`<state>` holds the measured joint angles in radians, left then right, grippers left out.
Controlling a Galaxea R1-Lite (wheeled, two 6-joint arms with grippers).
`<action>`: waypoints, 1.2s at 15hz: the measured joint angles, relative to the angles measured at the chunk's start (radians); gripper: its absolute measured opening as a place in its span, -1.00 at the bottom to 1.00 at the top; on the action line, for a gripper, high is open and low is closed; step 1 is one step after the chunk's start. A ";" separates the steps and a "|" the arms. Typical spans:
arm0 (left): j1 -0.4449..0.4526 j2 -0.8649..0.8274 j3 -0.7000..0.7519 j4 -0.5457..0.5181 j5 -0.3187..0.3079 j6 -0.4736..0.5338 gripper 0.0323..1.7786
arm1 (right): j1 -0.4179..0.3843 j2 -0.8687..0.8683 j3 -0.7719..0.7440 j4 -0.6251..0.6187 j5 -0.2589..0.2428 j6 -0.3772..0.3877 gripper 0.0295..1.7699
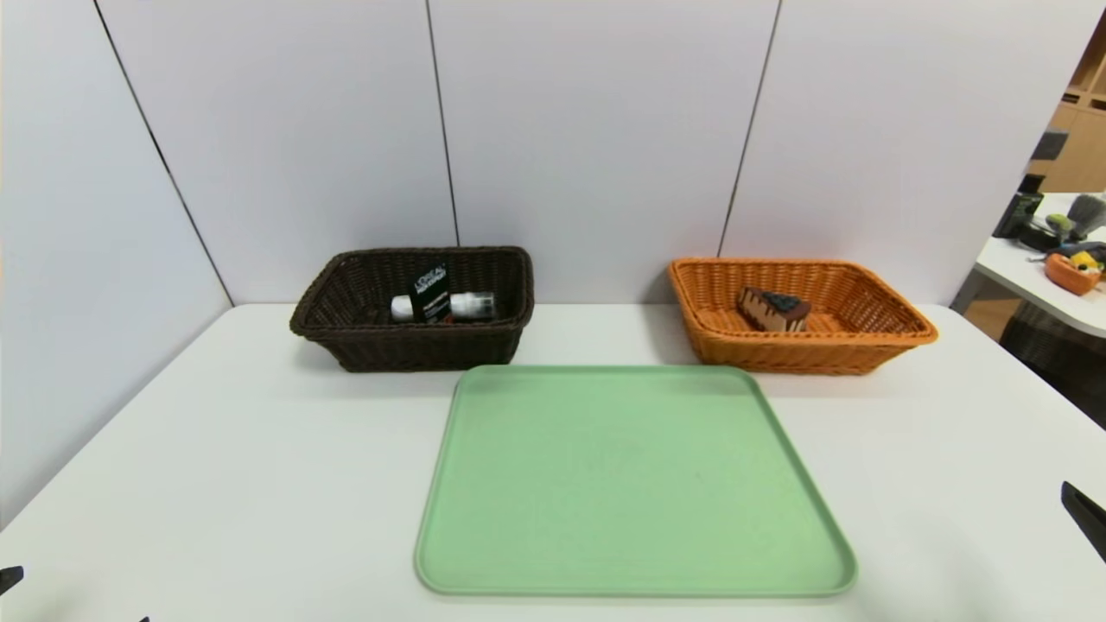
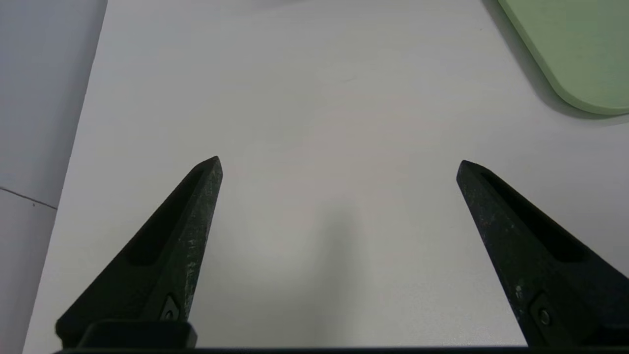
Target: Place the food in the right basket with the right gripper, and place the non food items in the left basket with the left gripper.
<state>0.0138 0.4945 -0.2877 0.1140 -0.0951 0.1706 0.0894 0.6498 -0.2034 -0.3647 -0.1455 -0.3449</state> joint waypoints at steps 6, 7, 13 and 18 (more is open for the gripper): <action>0.013 -0.143 0.091 0.000 -0.003 -0.016 0.90 | -0.041 -0.120 0.057 0.011 -0.001 0.013 0.92; 0.016 -0.167 0.110 0.001 -0.004 -0.016 0.90 | -0.045 -0.142 0.074 0.011 -0.001 0.013 0.92; 0.020 -0.284 0.173 0.002 -0.052 -0.022 0.90 | -0.048 -0.239 0.136 0.013 0.005 0.012 0.92; 0.016 -0.338 0.189 0.000 -0.051 -0.059 0.90 | -0.071 -0.310 0.188 0.013 0.005 0.031 0.92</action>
<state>0.0298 0.1566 -0.0989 0.1140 -0.1457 0.1119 0.0187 0.3396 -0.0153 -0.3521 -0.1409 -0.3140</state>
